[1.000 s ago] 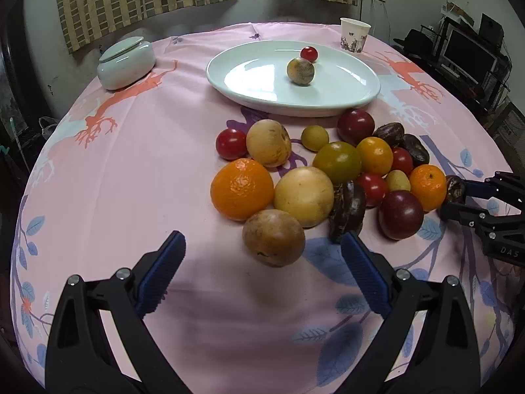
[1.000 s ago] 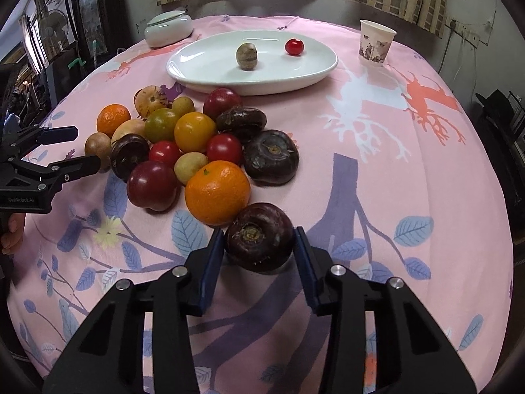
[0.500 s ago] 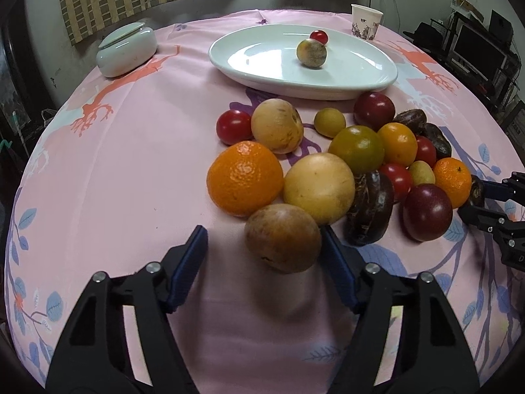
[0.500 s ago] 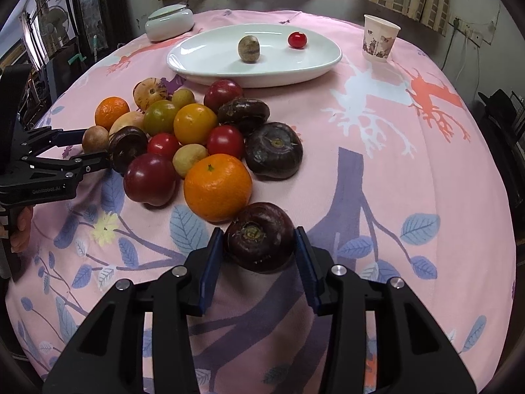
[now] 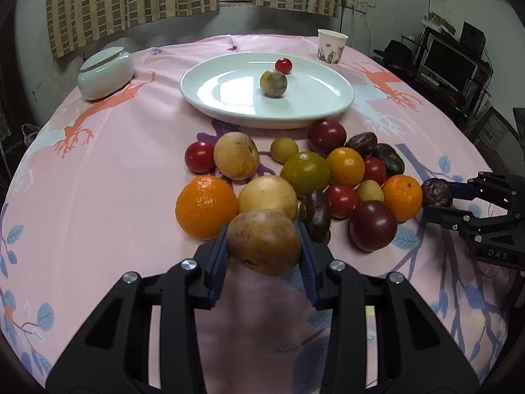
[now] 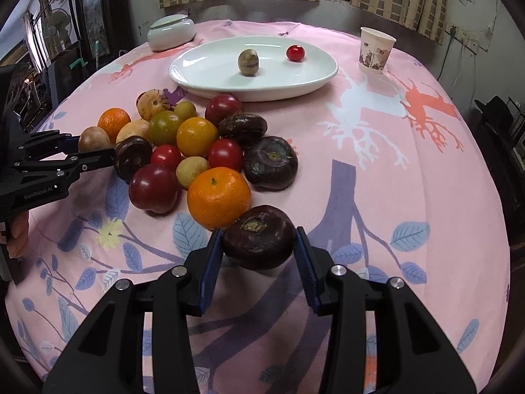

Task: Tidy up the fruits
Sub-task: 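Place the dark plum on the plate with the right tool while the left tool places a passion fruit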

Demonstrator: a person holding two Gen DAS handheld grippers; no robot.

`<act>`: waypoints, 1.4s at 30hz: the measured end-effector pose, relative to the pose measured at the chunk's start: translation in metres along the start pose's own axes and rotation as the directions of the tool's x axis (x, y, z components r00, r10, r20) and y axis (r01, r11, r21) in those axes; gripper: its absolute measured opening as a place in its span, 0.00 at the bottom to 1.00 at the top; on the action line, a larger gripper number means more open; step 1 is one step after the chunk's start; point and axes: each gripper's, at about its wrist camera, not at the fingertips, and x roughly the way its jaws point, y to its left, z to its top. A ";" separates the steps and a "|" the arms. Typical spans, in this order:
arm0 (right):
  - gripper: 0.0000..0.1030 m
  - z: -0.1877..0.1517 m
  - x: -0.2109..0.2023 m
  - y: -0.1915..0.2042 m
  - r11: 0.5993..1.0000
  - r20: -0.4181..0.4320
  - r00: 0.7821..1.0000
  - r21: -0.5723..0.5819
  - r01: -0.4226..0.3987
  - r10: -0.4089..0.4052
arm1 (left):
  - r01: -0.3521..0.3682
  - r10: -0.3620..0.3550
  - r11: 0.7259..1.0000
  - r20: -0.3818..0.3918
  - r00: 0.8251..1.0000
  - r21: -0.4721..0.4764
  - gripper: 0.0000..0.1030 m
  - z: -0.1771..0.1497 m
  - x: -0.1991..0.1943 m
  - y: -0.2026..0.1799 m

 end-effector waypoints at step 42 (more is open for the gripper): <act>0.43 0.149 0.073 -0.013 0.999 0.048 0.998 0.015 0.030 -0.030 | -0.129 0.121 0.980 -0.064 0.991 -0.152 0.57 0.136 0.091 0.023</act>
